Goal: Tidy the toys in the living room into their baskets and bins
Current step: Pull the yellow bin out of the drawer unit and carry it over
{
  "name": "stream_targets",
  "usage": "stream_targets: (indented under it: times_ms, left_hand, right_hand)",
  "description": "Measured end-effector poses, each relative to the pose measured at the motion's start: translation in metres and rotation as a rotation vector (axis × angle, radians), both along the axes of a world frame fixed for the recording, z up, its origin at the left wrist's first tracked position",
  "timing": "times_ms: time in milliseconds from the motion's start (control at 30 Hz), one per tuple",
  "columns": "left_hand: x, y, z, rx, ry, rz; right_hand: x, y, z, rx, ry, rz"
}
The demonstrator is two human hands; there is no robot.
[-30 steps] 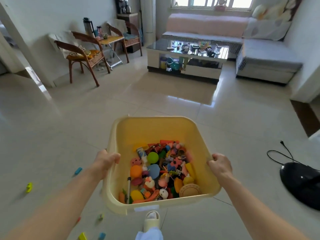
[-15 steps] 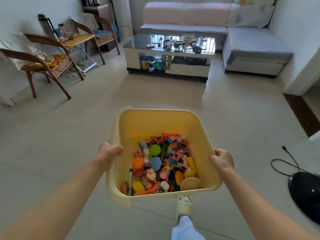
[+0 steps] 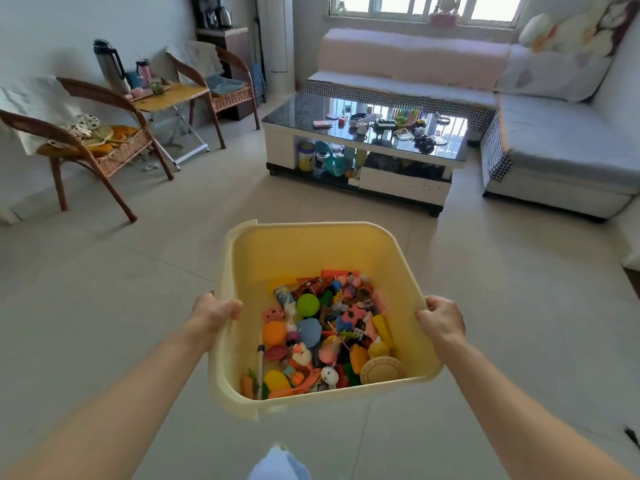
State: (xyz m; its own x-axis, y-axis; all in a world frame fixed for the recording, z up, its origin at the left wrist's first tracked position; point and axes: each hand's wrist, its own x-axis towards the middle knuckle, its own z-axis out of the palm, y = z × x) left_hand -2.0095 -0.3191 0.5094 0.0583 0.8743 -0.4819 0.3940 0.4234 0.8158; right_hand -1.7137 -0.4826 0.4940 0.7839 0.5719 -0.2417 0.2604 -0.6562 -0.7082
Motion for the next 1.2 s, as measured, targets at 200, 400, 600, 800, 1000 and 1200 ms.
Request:
stream_targets:
  times_ms: [200,400,600,800,1000,1200]
  left_hand:
    - [0.055,0.133,-0.014,0.004,0.007,-0.022]
    - [0.109,0.268,-0.018,-0.041,0.014,-0.081]
    - [0.16,0.394,-0.006,-0.023,0.058,-0.092]
    - [0.213,0.495,-0.019,-0.028,0.093,-0.081]
    - [0.292,0.608,-0.027,-0.029,0.119,-0.008]
    - [0.347,0.702,-0.018,-0.013,0.107,0.09]
  right_hand:
    - [0.049,0.12,-0.02,0.026,0.02,-0.031]
    - [0.09,0.244,-0.026,-0.001,0.072,-0.103]
    - [0.134,0.358,-0.018,-0.015,0.073,-0.133]
    - [0.193,0.466,-0.028,0.016,0.08,-0.119]
    - [0.278,0.597,-0.04,0.021,0.105,-0.09]
    - [0.346,0.713,-0.018,0.026,0.078,-0.029]
